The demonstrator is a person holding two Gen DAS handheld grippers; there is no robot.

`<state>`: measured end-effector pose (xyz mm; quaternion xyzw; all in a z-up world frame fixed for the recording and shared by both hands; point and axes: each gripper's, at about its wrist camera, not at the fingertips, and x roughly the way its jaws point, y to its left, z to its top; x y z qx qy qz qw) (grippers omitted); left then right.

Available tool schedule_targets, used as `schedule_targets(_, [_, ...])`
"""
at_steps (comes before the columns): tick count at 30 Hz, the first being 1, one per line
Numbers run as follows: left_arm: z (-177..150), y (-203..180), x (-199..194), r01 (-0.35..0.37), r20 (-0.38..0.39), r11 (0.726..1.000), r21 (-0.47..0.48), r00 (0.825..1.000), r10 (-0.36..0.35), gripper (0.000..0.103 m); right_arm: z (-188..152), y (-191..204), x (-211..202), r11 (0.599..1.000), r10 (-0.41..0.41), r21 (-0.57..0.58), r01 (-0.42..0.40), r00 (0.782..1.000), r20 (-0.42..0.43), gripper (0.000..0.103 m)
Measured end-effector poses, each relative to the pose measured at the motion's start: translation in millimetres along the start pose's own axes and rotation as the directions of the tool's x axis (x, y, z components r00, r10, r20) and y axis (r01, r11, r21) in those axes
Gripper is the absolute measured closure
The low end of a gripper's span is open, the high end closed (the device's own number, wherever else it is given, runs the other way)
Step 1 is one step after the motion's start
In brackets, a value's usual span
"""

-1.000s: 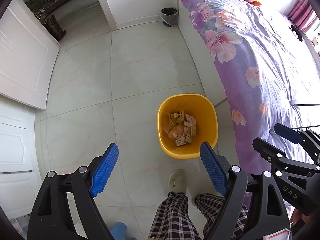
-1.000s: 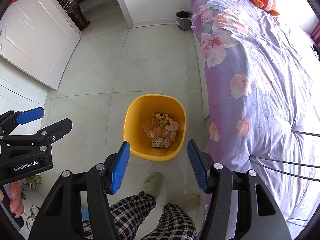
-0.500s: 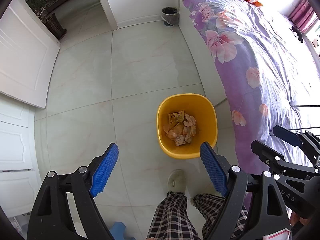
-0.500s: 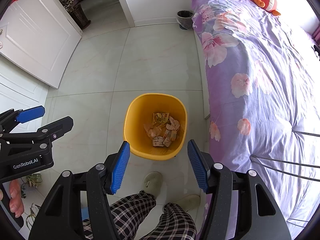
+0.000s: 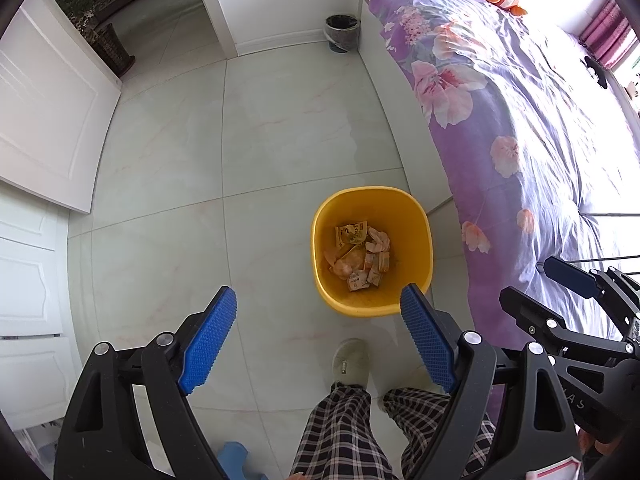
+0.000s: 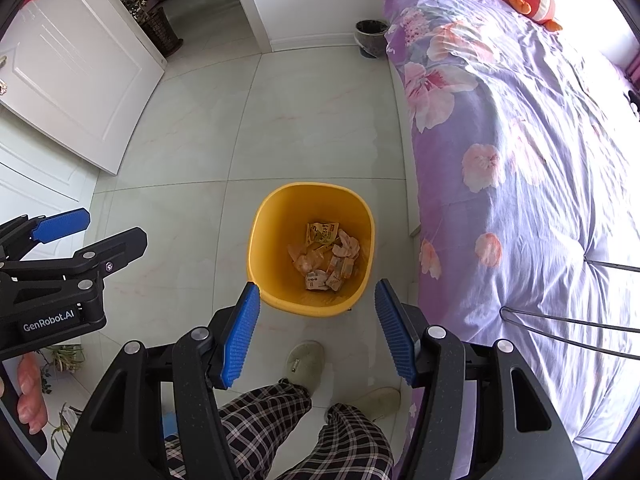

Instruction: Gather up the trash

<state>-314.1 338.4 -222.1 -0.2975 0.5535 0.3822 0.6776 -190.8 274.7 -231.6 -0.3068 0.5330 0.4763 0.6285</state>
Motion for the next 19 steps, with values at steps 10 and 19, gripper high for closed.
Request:
schedule_targets(10, [-2,-4,-3,-0.005,0.02,1.0,0.015,1.0,0.005,0.048,-3,1,-2,1.0,-0.002,-0.004,0.002,1.0,0.002,0.042])
schedule_targets(19, [0,1,-6,-0.008,0.013,0.999,-0.033,1.0,0.008,0.005,-8,-4,-11,1.0,0.003,0.015,-0.003,1.0,0.018,0.033])
